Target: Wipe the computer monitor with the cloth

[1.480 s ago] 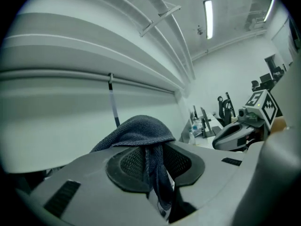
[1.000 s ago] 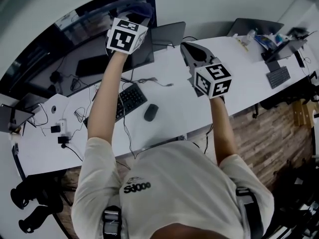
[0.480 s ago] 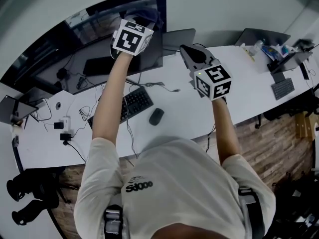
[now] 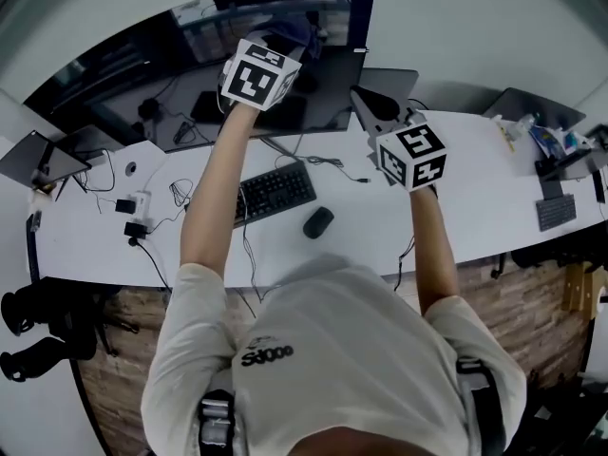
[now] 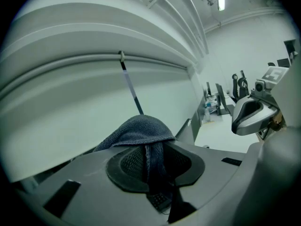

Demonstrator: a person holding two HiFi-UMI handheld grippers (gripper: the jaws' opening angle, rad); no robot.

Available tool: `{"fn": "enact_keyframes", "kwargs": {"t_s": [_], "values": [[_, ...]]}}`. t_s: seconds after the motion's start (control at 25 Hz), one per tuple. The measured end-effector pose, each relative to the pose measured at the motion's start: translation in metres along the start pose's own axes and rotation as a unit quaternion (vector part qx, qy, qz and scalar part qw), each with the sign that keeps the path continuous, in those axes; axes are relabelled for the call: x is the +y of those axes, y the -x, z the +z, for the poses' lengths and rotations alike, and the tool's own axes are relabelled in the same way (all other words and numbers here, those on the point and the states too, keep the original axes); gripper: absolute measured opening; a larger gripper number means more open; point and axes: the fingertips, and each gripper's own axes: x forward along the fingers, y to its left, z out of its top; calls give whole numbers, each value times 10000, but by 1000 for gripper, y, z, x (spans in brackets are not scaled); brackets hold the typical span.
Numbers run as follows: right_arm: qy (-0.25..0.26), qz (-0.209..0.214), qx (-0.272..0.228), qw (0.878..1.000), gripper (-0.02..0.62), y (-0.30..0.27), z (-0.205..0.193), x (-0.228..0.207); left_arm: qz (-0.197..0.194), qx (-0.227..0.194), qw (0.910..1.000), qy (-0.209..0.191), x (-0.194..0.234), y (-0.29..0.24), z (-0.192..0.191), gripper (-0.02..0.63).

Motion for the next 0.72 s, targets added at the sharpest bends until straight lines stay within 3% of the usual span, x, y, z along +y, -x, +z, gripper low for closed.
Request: {"fn": "enact_keyframes", "kwargs": {"t_s": [0.24,0.72], "values": [[57,471,46,9989,0,-39,1,37,389,19,9984,414,46,37,-34,96],[331,1021,134,9941,0,-119,10,105,1082,51,9893,982,137,117,-105,97]]}}
